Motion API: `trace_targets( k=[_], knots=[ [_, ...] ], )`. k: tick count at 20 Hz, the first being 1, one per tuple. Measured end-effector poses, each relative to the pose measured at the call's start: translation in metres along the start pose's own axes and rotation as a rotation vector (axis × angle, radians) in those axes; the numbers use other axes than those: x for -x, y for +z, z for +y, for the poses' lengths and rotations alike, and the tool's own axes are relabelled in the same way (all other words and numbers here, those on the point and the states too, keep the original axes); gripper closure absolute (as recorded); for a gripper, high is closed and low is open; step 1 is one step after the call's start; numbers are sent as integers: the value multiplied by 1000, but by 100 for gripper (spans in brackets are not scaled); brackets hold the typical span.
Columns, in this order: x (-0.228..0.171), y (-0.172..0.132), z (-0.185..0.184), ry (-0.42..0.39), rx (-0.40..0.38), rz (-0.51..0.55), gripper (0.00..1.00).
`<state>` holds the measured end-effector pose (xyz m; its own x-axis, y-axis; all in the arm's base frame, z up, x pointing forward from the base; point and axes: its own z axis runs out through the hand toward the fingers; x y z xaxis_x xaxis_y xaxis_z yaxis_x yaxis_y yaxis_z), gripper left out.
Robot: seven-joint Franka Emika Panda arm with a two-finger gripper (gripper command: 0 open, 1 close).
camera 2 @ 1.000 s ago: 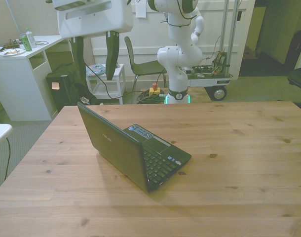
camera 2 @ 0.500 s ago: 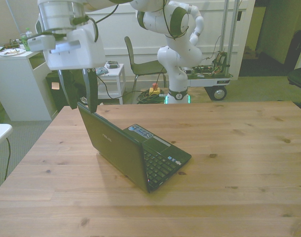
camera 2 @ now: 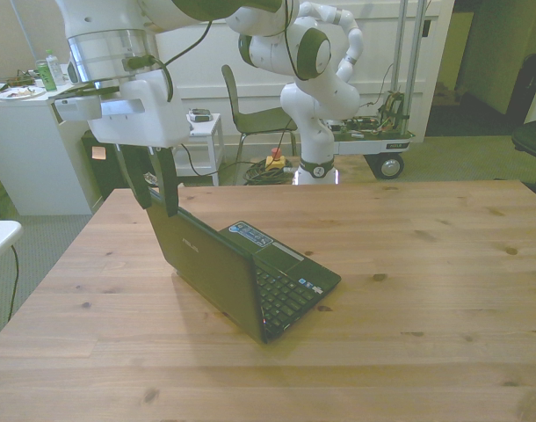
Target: Close the laptop
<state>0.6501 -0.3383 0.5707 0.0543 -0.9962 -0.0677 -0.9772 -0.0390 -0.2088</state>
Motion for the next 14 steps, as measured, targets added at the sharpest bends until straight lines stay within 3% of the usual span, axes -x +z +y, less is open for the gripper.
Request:
trace_targets(
  k=[14],
  knots=[
    [4, 12, 1, -3, 44, -25, 100]
  ],
)
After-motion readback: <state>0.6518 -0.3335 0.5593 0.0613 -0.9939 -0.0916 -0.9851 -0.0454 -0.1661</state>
